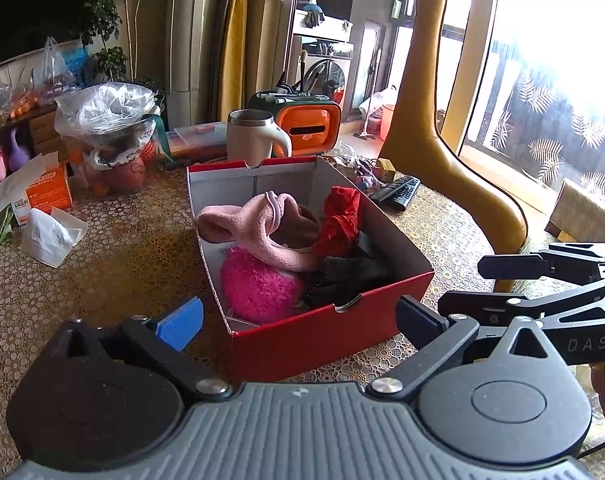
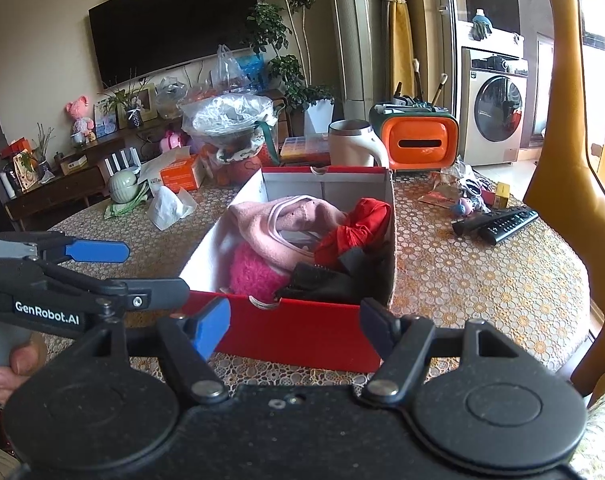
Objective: Organize objects
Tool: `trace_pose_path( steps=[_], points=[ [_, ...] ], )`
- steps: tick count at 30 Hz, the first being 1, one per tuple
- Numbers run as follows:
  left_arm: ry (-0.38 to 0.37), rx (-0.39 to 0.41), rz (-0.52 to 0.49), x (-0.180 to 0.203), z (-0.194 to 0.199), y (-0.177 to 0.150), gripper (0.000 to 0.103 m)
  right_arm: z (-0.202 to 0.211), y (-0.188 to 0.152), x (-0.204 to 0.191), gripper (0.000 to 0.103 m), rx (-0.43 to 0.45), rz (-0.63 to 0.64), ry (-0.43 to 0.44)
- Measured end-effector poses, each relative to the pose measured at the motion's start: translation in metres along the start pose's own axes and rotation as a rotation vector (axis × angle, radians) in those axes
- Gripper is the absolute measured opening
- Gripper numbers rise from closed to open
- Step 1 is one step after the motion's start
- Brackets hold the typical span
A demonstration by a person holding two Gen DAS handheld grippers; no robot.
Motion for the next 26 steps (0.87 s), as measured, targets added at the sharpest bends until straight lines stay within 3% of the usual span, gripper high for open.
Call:
trace_pose_path(
  steps=[18, 26],
  points=[
    [-0.012, 0.013, 0.008, -0.0004, 0.0016, -0.0006, 0.103, 0.0007, -0.0020, 0.0002, 0.071, -0.006, 0.006, -0.003],
    [0.019, 0.017, 0.008, -0.0028, 0.0010, -0.0005, 0.103, 0.0002, -0.0021, 0.0018, 0.071, -0.007, 0.002, -0.010]
  ],
)
Point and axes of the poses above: each gripper's, at about its wrist camera, not at the fingertips, and z roughly against the way its jaws point, x to its right, y to its top, the point moved 9 cm from there along -z, roughly the way its jaws point
